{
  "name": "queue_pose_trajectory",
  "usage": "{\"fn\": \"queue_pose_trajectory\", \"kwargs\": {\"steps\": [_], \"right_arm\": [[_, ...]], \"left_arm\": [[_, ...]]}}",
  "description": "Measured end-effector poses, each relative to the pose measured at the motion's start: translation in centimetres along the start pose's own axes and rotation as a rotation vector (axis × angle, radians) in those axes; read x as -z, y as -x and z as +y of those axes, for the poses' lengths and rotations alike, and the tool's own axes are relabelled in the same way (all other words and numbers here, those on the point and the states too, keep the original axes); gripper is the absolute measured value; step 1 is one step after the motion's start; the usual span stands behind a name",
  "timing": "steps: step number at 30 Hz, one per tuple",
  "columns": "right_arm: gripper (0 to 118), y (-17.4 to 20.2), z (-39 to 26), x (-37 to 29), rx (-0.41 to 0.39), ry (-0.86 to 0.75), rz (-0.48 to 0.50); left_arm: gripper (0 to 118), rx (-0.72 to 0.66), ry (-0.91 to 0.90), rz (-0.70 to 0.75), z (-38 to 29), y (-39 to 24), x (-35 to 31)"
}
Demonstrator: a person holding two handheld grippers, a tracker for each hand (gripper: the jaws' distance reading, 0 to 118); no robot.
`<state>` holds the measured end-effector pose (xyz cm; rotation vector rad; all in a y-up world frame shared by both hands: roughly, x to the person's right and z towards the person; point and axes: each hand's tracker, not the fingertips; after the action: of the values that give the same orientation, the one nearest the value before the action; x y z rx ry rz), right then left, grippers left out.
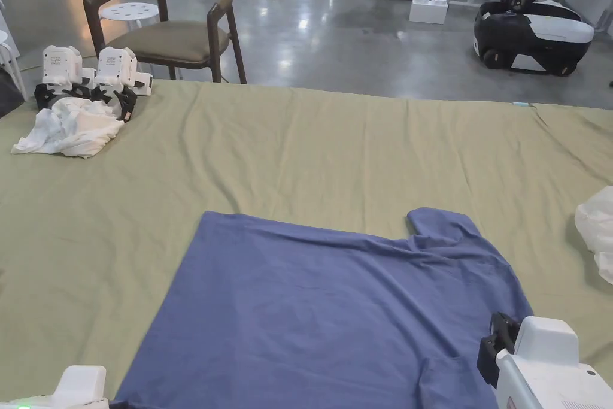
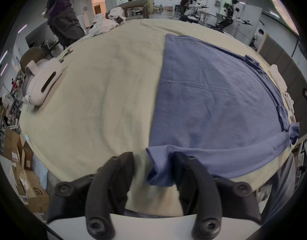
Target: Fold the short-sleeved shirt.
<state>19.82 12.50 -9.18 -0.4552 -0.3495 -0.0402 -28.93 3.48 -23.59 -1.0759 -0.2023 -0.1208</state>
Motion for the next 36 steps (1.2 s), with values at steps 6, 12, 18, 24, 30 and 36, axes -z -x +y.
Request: {"fn": "queue_pose_trajectory", "kwargs": {"steps": [6,12,18,24,30,36], "right_arm": [[3,-2.5,-0.8,-1.4,-0.03,0.11,-0.053],[63,-6.8,-2.8,-2.6,-0.043,0.36,-0.065],[63,-8.3,-7.0,-2.2,-0.037,0.569,-0.019],[36,-8.0,-10.4,-0.1,-0.007,0.635,0.007],[7,-6.9,-10.1,-0.6,-0.07,0.632,0.032],[6,-7.2,-7.9,-2.1,-0.074,0.617,0.035]], "left_arm": [[1,0.018,0.003,-0.032,-0.1,-0.4,-0.3],[1,-0.017,-0.019,-0.053,-0.2,0.3,-0.9],[1,-0.026,-0.023,-0.055,-0.4,-0.6,-1.9],[1,-0.031,-0.02,-0.062,-0.5,-1.1,-2.3],[1,-0.041,-0.022,-0.068,-0.4,-1.1,-2.7],[1,-0.069,-0.064,-0.087,0.4,-1.0,-3.9]]}}
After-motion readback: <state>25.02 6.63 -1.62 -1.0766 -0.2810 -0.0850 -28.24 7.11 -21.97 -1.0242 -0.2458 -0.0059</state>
